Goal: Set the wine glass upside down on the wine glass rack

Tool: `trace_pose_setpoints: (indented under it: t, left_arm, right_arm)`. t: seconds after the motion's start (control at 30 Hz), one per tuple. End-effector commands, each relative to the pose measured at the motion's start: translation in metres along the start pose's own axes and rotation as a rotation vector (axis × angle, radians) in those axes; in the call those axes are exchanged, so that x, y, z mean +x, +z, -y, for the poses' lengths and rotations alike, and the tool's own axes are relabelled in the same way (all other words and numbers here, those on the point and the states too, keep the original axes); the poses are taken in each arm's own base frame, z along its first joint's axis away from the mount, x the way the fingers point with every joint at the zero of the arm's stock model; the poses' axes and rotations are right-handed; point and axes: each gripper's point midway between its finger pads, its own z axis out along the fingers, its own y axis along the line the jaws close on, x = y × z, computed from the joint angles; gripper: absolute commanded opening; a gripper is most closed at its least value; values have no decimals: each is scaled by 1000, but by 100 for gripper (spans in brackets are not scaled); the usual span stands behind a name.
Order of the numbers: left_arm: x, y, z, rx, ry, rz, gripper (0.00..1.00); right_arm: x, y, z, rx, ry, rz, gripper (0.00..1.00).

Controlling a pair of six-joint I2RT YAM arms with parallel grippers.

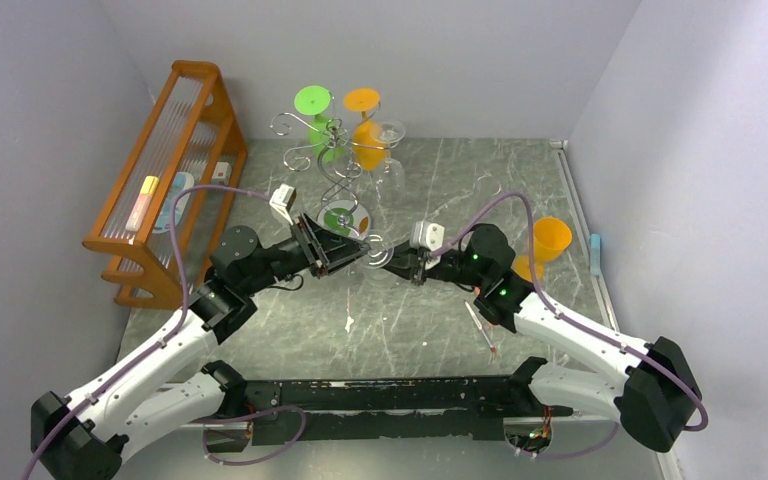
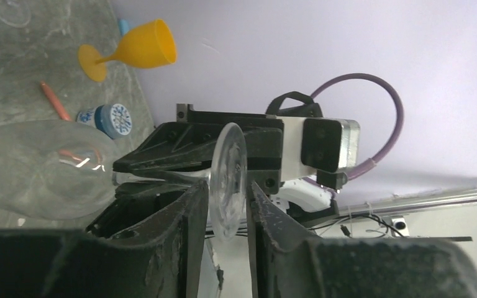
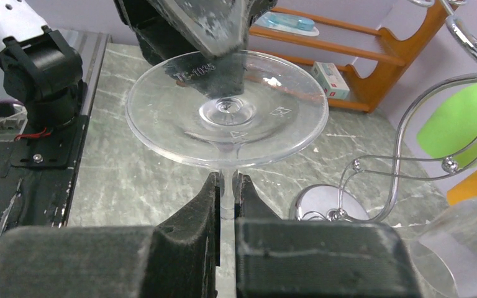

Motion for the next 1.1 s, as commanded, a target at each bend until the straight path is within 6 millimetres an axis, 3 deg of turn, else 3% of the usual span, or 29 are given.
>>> trace_pose_setpoints:
  t: [0.0,0.1,0.2,0.27,0.33,0.4,0.53,0.87,1.07]
  left_arm:
    - [0,3,-4,-50,22,-13,31]
    - [4,5,-5,-53,31,-42,23]
    - [5,7,-2,-32,65,-63,6]
    - [6,7,0,-30,75,-71,5]
    - [4,5,5,-22,76,-57,5]
    - [1,2,12,-13,75,-37,5]
    - [-3,-1,16,-17,49,-10,5]
    - [1,-2,19,22,-54,-22,5]
    - [0,-2,21,24,-62,-18,5]
  right_arm:
    - [-13,-1,-5,-30,-56,35,0]
    - [-14,-2,-6,-31,-43,46,0]
    - [-15,-3,-7,-24,-24,58,0]
    - [-15,-3,-6,-12,4,58,0]
    - [-13,-3,-2,18,50,48,11]
    - [-7,-3,1,45,91,22,30]
    - [2,-8,-3,58,109,18,45]
    - [5,-12,-9,48,55,55,43]
    - [3,-6,-4,41,32,63,35]
